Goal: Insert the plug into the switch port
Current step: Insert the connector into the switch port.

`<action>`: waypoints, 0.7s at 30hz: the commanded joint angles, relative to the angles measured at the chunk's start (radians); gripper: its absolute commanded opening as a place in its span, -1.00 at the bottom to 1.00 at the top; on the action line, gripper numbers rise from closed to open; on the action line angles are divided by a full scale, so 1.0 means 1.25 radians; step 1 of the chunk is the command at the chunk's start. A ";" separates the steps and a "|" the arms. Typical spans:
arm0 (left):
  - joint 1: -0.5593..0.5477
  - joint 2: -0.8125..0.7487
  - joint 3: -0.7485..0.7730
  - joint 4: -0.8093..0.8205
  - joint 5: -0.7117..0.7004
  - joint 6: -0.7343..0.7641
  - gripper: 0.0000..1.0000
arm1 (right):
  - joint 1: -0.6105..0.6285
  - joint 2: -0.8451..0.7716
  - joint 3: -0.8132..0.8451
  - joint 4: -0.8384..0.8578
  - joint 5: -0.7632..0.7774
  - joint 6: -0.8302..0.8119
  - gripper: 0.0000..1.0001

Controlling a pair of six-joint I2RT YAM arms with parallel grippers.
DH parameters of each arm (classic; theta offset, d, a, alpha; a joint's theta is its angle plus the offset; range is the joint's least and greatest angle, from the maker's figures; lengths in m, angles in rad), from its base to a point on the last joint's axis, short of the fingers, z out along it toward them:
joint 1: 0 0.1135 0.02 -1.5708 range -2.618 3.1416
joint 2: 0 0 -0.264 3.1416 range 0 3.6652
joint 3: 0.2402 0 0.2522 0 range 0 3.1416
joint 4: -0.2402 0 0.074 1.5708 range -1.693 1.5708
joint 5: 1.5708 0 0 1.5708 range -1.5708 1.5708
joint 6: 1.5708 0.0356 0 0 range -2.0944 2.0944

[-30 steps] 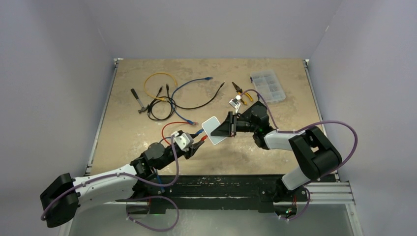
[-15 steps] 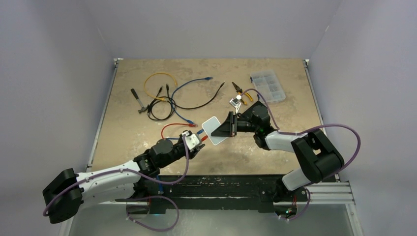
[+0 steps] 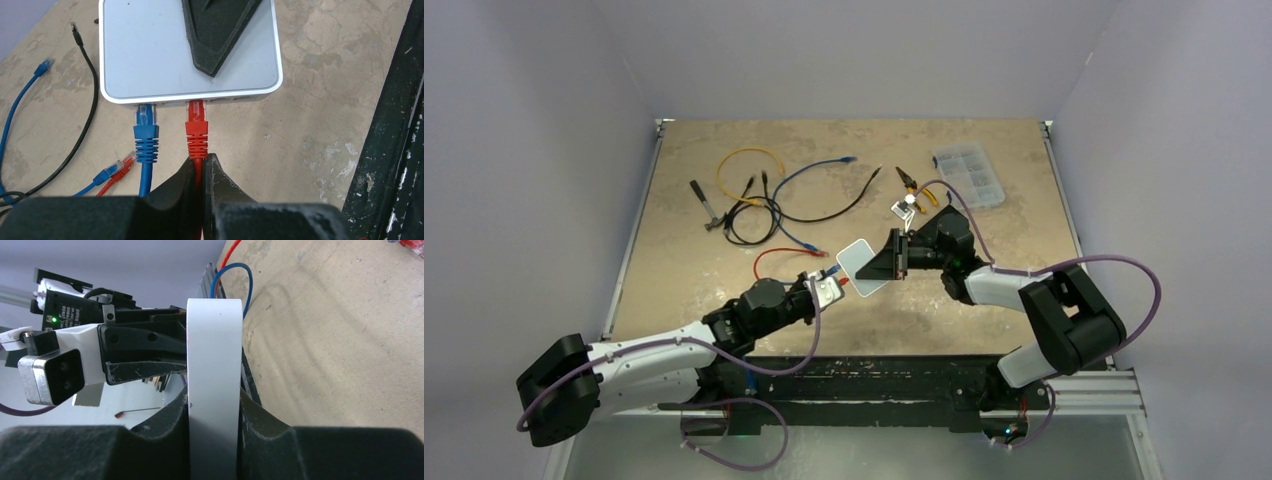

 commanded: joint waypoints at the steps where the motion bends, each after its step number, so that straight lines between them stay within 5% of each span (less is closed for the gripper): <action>1: 0.000 0.008 0.065 0.044 0.031 0.054 -1.00 | 0.002 -0.024 0.016 -0.043 -0.067 -0.082 -1.00; 6: -0.033 0.056 0.100 0.078 0.074 0.048 -1.00 | 0.024 -0.022 0.016 -0.056 -0.053 -0.097 -1.00; 13: -0.118 0.119 0.113 0.176 -0.049 0.039 -1.00 | 0.074 0.013 0.010 0.002 -0.031 -0.062 -1.00; 21: -0.120 0.027 0.105 0.186 -0.150 0.045 -1.00 | 0.102 0.027 -0.010 -0.025 -0.018 -0.095 -1.00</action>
